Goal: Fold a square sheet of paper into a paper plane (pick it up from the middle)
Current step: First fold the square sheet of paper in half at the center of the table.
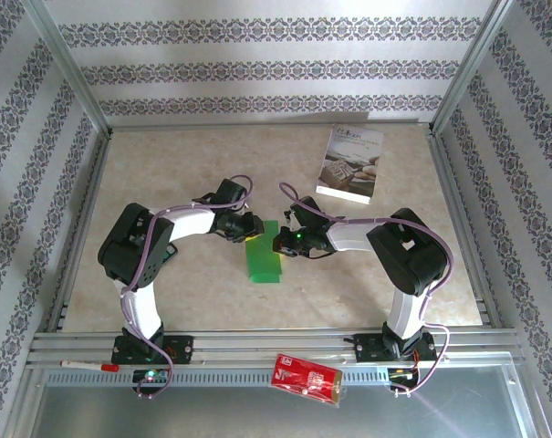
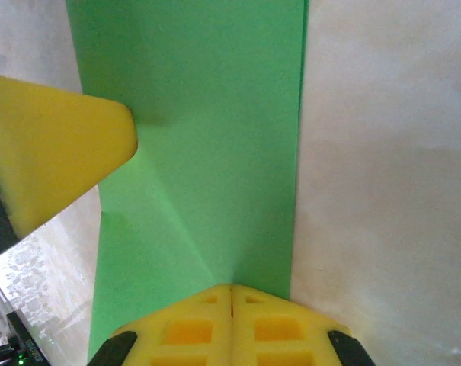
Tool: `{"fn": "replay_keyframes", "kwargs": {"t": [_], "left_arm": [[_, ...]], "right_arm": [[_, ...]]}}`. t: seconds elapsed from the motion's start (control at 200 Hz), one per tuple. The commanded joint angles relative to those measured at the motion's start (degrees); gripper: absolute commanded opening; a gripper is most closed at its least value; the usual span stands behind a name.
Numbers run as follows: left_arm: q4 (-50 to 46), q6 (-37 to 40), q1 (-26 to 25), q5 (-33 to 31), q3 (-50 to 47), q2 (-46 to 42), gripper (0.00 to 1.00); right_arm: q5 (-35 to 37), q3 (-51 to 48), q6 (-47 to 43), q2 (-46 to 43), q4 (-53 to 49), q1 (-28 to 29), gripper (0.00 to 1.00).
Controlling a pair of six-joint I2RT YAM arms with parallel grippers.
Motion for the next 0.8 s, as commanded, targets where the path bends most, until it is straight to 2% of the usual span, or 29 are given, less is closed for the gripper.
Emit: {"fn": "replay_keyframes", "kwargs": {"t": [0.0,0.245,0.65,0.794], "left_arm": [[-0.1,1.8,1.2,-0.9,1.3,2.2,0.3],[2.5,-0.3,1.2,1.8,1.8,-2.0,0.33],[-0.5,3.7,2.6,-2.3,4.8,5.0,0.35],[-1.4,4.3,3.0,-1.8,5.3,5.1,0.38]], "right_arm": [[11.0,-4.4,-0.1,5.5,-11.5,0.5,0.0],[10.9,-4.2,-0.1,5.5,-11.5,0.5,0.0],[10.7,-4.1,-0.3,5.5,-11.7,0.4,0.0],[10.7,-4.2,-0.2,5.5,-11.6,0.4,0.0]]}}
